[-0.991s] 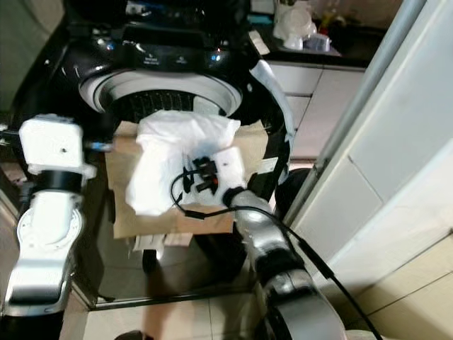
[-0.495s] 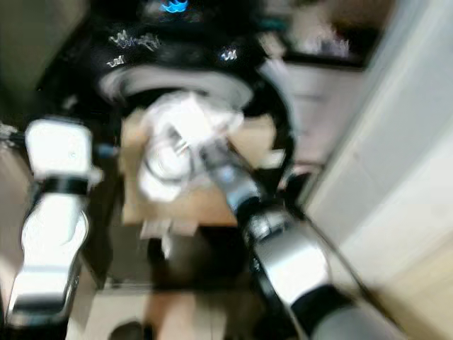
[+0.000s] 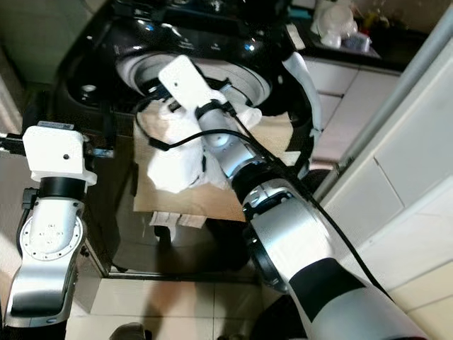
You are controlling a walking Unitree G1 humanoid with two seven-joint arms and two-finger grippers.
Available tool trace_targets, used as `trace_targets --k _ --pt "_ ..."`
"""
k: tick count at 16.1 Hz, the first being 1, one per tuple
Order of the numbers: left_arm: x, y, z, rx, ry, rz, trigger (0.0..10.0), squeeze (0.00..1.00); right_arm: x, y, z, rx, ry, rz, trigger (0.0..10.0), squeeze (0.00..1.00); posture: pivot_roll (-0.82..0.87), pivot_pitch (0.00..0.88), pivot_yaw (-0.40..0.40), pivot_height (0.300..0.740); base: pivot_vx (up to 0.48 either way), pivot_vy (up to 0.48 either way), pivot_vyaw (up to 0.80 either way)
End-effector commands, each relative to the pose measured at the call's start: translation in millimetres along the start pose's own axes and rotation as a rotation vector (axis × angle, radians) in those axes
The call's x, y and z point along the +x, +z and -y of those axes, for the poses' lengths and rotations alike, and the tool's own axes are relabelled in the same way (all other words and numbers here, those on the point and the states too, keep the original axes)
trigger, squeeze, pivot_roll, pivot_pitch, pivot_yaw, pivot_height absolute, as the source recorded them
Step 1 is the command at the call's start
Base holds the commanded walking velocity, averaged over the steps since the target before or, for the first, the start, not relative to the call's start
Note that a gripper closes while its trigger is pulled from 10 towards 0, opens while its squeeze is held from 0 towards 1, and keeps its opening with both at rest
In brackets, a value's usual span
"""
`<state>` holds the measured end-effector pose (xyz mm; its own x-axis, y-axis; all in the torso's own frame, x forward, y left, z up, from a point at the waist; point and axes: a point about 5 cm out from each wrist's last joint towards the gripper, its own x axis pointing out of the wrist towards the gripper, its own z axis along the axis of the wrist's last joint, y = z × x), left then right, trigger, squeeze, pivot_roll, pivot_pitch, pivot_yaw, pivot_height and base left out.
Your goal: Clothes washing
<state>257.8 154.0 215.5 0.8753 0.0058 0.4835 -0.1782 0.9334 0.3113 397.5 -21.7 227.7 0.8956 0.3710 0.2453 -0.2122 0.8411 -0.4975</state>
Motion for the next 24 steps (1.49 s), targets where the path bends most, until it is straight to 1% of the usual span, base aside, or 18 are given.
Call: trace_targets --k 1,3,4,5,6,7,8,9,10,11,12,14,16,18,19,21,22,24 --pt "2.0 1 5.8 -0.005 -0.024 0.000 10.0 0.00 2.7 4 13.1 0.031 -0.040 0.020 10.0 0.00 0.20 0.000 -0.116 0.740 0.000 0.000 0.00" --pt "1.9 1 6.7 -0.007 -0.026 -0.001 10.0 0.00 4.4 16 25.5 0.096 -0.097 0.113 10.0 0.00 0.19 0.000 -0.118 0.740 0.000 0.000 0.00" --pt "1.8 1 6.2 -0.008 -0.023 -0.002 10.0 0.00 2.8 22 32.6 0.116 -0.127 0.188 10.0 0.00 0.19 0.000 -0.118 0.740 0.000 0.000 0.00" --pt "1.6 0 5.8 -0.008 -0.022 -0.003 10.0 0.00 1.4 24 35.7 0.131 -0.142 0.215 10.0 0.00 0.18 0.000 -0.115 0.740 0.000 0.000 0.00" --pt "1.4 0 5.7 -0.009 -0.022 -0.004 10.0 0.00 -3.7 22 40.0 0.186 -0.164 0.252 10.0 0.00 0.17 0.000 -0.111 0.740 0.000 0.000 0.00" --pt "1.7 0 6.0 -0.010 -0.024 -0.004 10.0 0.00 -9.2 17 39.7 0.224 -0.158 0.271 10.0 0.00 0.16 0.000 -0.108 0.740 0.000 0.000 0.00" --pt "2.4 -1 6.4 -0.011 -0.027 -0.004 10.0 0.00 -14.4 12 37.6 0.260 -0.133 0.272 10.0 0.00 0.16 0.000 -0.105 0.740 0.000 0.000 0.00" --pt "2.9 -1 6.7 -0.013 -0.030 -0.004 10.0 0.00 -18.4 5 37.0 0.339 -0.104 0.248 10.0 0.00 0.15 0.000 -0.102 0.740 0.000 0.000 0.00" --pt "3.3 -1 7.2 -0.014 -0.035 -0.003 10.0 0.00 -23.2 1 38.3 0.385 -0.074 0.251 10.0 0.00 0.14 0.000 -0.100 0.740 0.000 0.000 0.00" --pt "3.4 -1 7.3 -0.015 -0.037 -0.003 10.0 0.00 -29.7 3 46.5 0.399 -0.064 0.276 10.0 0.00 0.14 0.000 -0.100 0.740 0.000 0.000 0.00" --pt "3.7 -2 7.2 -0.015 -0.037 -0.005 10.0 0.00 -33.3 4 51.2 0.409 -0.059 0.288 10.0 0.00 0.13 0.000 -0.099 0.740 0.000 0.000 0.00" --pt "4.3 -2 7.5 -0.017 -0.038 -0.003 10.0 0.00 -44.9 8 59.8 0.443 0.042 0.307 10.0 0.00 0.12 0.000 -0.096 0.740 0.000 0.000 0.00" --pt "5.0 -3 7.5 -0.018 -0.040 -0.003 10.0 0.00 -48.3 0 59.8 0.501 0.118 0.264 10.0 0.00 0.12 0.000 -0.094 0.740 0.000 0.000 0.00" --pt "6.1 -3 9.1 -0.021 -0.041 -0.002 10.0 0.00 -47.9 -21 51.5 0.526 0.199 0.140 10.0 0.00 0.12 0.000 -0.093 0.740 0.000 0.000 0.00" --pt "6.4 -3 9.4 -0.021 -0.041 -0.002 10.0 0.00 -47.0 -24 47.5 0.530 0.225 0.099 10.0 0.00 0.12 0.000 -0.093 0.740 0.000 0.000 0.00" --pt "7.3 -2 10.7 -0.022 -0.040 0.001 10.0 0.00 -40.7 -25 42.5 0.535 0.265 0.049 10.0 0.00 0.12 0.000 -0.096 0.740 0.000 0.000 0.00" --pt "7.7 -2 9.6 -0.021 -0.032 0.002 10.0 0.00 -37.2 -19 39.7 0.559 0.318 0.049 10.0 0.00 0.14 0.000 -0.108 0.740 0.000 0.000 0.00" --pt "7.0 -3 7.9 -0.015 -0.018 0.001 10.0 0.00 -32.0 -18 36.3 0.606 0.381 -0.004 10.0 0.00 0.15 0.000 -0.119 0.740 0.000 0.000 0.00"
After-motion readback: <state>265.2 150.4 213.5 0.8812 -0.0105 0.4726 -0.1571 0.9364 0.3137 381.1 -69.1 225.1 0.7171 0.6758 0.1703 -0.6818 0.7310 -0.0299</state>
